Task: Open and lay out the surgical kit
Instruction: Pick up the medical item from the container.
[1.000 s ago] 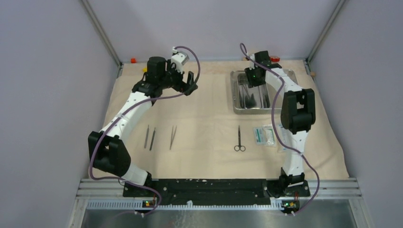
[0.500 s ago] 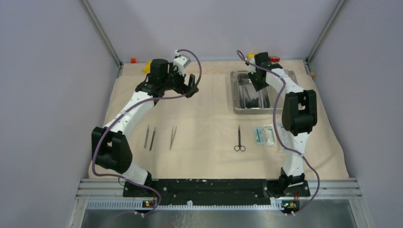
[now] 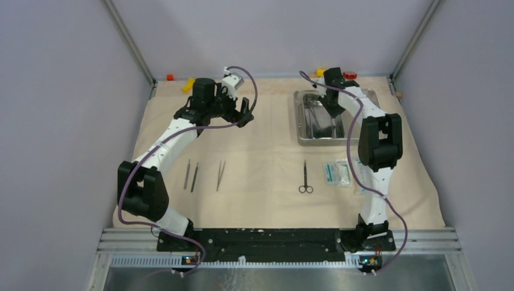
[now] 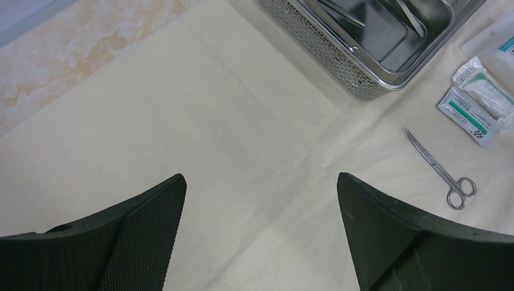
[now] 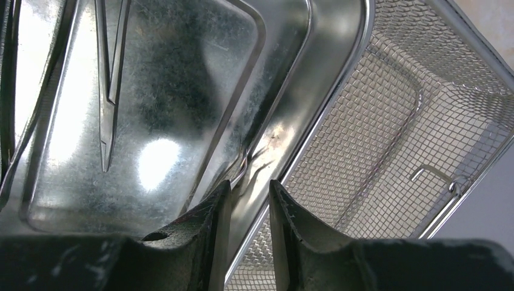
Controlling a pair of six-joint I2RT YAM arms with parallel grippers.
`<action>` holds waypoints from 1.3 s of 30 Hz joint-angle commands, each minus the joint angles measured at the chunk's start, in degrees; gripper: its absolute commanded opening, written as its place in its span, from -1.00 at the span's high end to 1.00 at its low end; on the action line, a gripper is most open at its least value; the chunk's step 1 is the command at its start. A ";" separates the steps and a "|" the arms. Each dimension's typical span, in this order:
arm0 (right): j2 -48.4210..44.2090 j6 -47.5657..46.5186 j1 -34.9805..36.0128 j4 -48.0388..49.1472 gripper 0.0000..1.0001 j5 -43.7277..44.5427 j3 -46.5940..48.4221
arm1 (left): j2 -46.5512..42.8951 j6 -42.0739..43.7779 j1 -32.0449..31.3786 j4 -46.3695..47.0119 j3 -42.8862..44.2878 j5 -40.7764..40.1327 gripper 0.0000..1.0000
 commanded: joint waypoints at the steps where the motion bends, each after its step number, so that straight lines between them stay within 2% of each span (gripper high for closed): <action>1: 1.31 -1.62 0.15 -1.00 0.44 1.05 3.66 | -2.33 -0.13 0.07 2.90 -0.57 0.66 -0.98; 22: 6.27 -4.62 1.57 -1.94 0.50 5.22 6.24 | -2.45 -0.60 0.07 3.78 -1.30 0.92 -0.98; 29: 7.45 -4.73 1.59 -3.14 0.64 5.38 6.77 | -2.54 -0.40 0.07 3.96 -1.57 0.68 -0.98; 39: 7.95 -4.91 1.64 -4.15 0.66 5.59 5.89 | -2.60 -0.60 0.07 4.07 -1.67 0.62 -0.98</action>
